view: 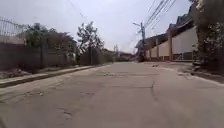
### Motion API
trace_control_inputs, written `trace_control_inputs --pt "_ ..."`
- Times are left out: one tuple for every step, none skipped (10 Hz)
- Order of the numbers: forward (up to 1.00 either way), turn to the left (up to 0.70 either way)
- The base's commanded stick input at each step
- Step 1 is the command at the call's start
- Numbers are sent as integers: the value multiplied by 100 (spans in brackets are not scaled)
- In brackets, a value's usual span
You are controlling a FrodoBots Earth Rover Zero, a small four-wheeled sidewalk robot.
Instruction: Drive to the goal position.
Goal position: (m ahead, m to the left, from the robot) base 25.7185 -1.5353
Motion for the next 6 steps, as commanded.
trace_control_inputs --pt "100 0" --pt "100 0" --pt "100 0" --pt "100 0" --pt "100 0" --pt "100 0"
